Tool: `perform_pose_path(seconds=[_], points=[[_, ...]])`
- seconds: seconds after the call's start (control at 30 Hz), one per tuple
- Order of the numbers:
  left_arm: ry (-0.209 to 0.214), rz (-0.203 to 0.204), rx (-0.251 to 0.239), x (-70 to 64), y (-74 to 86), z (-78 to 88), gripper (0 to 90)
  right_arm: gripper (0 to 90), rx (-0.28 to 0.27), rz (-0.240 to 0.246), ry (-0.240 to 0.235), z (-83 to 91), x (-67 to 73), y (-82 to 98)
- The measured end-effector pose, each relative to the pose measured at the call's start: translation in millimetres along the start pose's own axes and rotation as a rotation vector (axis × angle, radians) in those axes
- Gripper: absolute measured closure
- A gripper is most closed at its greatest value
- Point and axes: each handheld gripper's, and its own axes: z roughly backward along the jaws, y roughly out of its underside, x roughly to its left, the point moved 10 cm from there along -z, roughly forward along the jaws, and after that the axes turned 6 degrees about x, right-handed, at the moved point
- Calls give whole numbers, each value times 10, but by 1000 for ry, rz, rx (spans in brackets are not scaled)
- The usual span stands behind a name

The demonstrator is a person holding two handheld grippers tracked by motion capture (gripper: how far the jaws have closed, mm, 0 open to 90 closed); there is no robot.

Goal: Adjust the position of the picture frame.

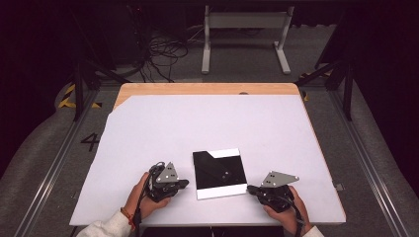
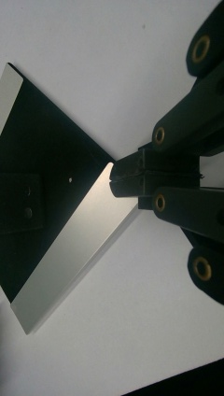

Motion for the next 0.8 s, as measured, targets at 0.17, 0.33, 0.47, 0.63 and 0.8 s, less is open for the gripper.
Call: perform_pose_path(seconds=[0.17, 0.33, 0.47, 0.63, 0.8], points=[[2, -21, 16, -56, -3, -57, 900, 900, -2, 17, 1, -30, 61, -26], [-1, -29, 20, -60, -10, -81, 900, 900, -1, 24, -6, -51, 95, -45], [-2, -33, 15, -51, -24, -94, 900, 900, 0, 28, -13, -64, 116, -58], [-1, -31, 13, -50, -41, -111, 900, 900, 2, 38, -10, -81, 140, -74], [-4, -34, 11, -38, -50, -115, 900, 900, 2, 36, -14, -81, 142, -75]])
